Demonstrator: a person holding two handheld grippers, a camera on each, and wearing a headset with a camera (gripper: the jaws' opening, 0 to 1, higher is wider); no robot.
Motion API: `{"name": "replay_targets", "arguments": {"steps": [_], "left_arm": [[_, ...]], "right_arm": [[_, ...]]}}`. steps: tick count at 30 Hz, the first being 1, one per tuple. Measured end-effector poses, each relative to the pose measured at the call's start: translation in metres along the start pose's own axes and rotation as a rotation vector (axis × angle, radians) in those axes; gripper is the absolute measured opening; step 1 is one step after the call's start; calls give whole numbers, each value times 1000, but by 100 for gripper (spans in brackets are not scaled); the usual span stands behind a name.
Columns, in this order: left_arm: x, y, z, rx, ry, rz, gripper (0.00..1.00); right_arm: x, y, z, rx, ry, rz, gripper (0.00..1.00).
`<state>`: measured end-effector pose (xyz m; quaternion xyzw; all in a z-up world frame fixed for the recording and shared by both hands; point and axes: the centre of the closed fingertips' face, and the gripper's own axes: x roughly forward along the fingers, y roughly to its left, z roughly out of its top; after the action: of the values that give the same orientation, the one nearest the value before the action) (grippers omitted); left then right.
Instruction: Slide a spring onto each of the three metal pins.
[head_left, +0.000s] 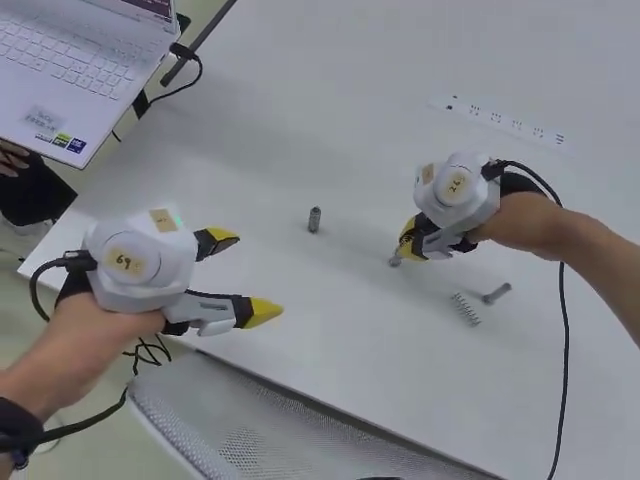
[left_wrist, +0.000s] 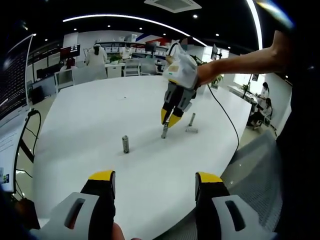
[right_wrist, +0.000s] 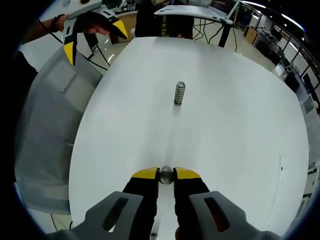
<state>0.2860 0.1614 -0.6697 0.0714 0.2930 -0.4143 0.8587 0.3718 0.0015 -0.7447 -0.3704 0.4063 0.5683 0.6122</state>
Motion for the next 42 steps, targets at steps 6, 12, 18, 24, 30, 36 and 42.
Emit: {"name": "replay_targets", "arguments": {"steps": [6, 12, 18, 24, 30, 36, 42], "left_arm": [[-1, 2, 0, -3, 3, 3, 60], [-1, 5, -2, 0, 11, 6, 60], [-1, 6, 0, 0, 10, 8, 60], [0, 6, 1, 2, 10, 7, 60], [1, 4, 4, 5, 7, 4, 60], [2, 3, 8, 18, 5, 0, 60], [2, 0, 12, 29, 0, -3, 60]], "right_arm": [[12, -1, -7, -18, 25, 11, 9], [17, -1, -8, -16, 29, 14, 9], [20, -1, -8, -12, 31, 23, 9], [19, 0, -7, -16, 30, 24, 10], [15, 1, -9, -12, 29, 19, 15], [6, -4, -12, 15, 12, -18, 24], [-2, -3, -19, 35, 13, -43, 29]]}}
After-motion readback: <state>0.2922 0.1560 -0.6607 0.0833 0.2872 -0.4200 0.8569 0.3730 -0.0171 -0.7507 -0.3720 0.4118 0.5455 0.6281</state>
